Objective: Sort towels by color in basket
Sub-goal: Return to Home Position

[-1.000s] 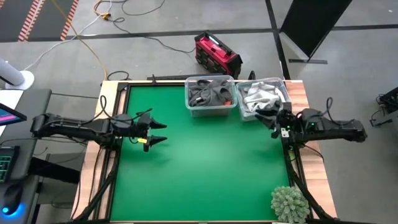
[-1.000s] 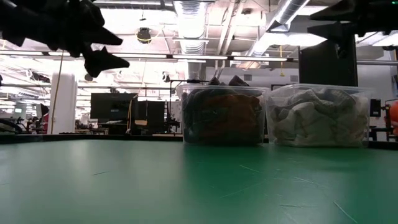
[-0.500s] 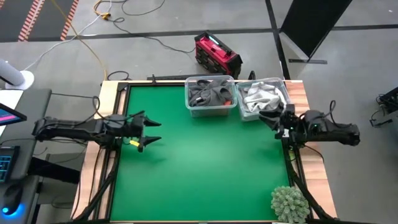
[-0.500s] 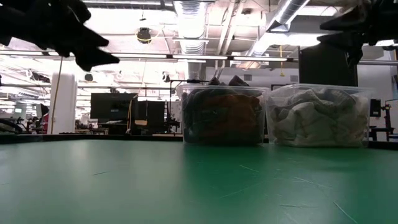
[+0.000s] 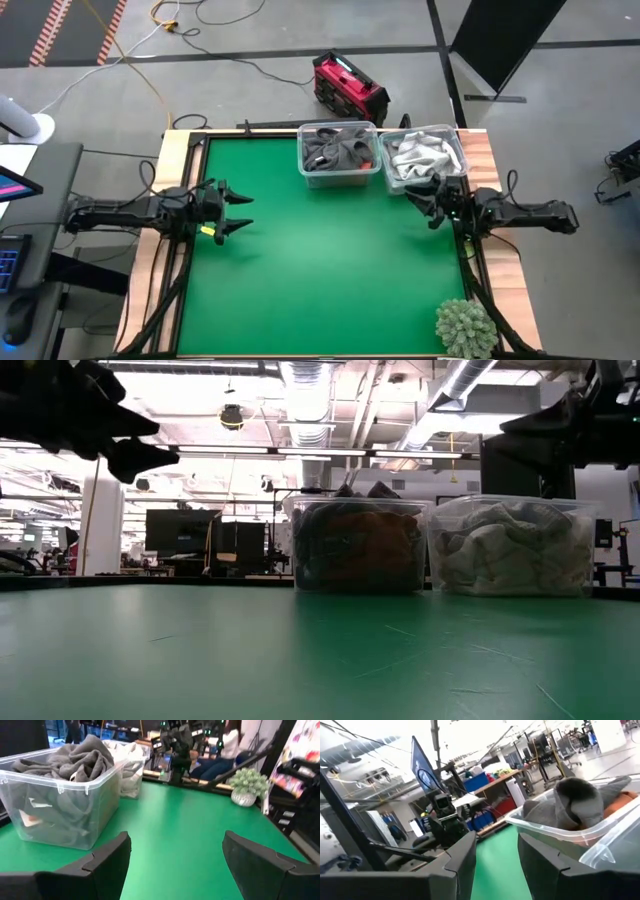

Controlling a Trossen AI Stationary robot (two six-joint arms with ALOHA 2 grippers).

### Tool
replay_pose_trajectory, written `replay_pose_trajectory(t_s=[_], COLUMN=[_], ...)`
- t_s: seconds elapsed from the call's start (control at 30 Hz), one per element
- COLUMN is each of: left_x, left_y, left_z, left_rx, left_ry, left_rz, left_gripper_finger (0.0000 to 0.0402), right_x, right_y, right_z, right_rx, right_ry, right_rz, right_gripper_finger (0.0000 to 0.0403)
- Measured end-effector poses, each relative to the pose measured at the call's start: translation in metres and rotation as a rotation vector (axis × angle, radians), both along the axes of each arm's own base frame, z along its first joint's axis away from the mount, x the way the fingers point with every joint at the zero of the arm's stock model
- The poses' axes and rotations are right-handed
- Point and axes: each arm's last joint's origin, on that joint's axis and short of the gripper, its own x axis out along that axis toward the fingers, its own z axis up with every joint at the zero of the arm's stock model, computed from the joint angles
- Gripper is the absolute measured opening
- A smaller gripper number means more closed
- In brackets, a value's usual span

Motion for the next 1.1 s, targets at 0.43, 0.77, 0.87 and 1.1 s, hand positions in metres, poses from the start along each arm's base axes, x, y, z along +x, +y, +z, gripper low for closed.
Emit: replay_pose_trajectory(t_s=[0.43, 0.77, 0.87, 1.1], left_x=[-0.009, -0.008, -0.008, -0.008], left_y=[0.001, 0.004, 0.004, 0.004], left_z=[-0.028, -0.035, -0.035, -0.035], left_rx=[-0.109, -0.089, -0.017, 0.041], left_ry=[-0.104, -0.122, -0.113, -0.101], left_rz=[0.029, 0.121, 0.146, 0.141], left_gripper_finger=[0.0302, 0.0302, 0.0302, 0.0302], right_x=[0.0, 0.002, 0.002, 0.002], right_y=[0.001, 0.002, 0.002, 0.002], right_z=[-0.001, -0.011, -0.011, -0.011], right_rx=[-0.026, -0.021, -0.027, -0.028], right_ry=[0.013, 0.119, 0.121, 0.125], right_rz=[0.003, 0.021, 0.02, 0.02], right_gripper_finger=[0.0173, 0.0173, 0.0173, 0.0173])
